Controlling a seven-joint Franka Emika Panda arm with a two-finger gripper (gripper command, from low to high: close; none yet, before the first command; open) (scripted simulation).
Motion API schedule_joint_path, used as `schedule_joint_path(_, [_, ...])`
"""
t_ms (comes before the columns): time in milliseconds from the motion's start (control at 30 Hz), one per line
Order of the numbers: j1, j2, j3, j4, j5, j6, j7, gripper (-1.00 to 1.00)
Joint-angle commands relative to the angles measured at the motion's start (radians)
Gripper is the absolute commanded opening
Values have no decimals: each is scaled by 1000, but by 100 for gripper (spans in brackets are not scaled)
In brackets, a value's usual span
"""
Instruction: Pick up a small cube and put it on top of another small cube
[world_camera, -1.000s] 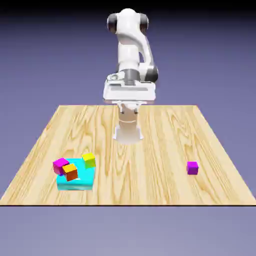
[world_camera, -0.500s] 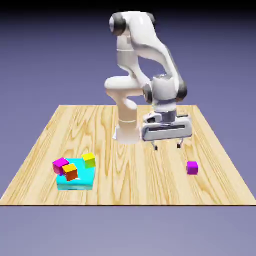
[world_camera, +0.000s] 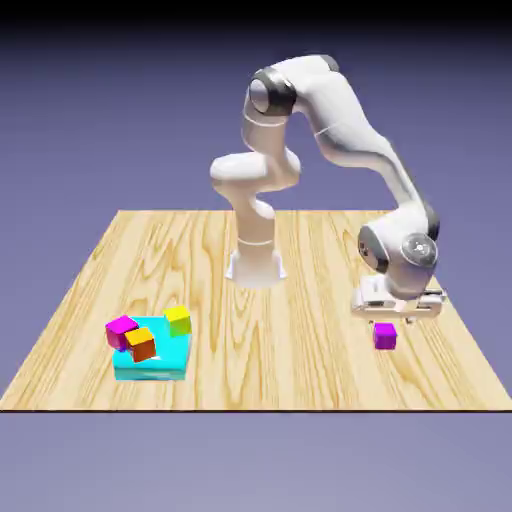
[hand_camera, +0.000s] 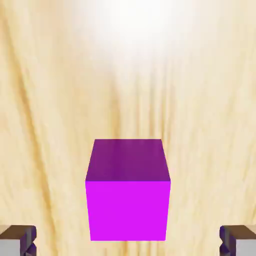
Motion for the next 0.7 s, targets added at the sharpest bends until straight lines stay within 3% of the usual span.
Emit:
schedule_joint_path(0, [7,26,-2,-7,-1,34,-1,0])
schedule_joint_path(33, [7,27,-2,-7,-1,34,-1,-100])
schedule_joint_path(200, [-34,-107,0,25,7,-134,1,-100])
schedule_joint_path(667, [-501,-394,-507,-64,85,-336,-51,-100])
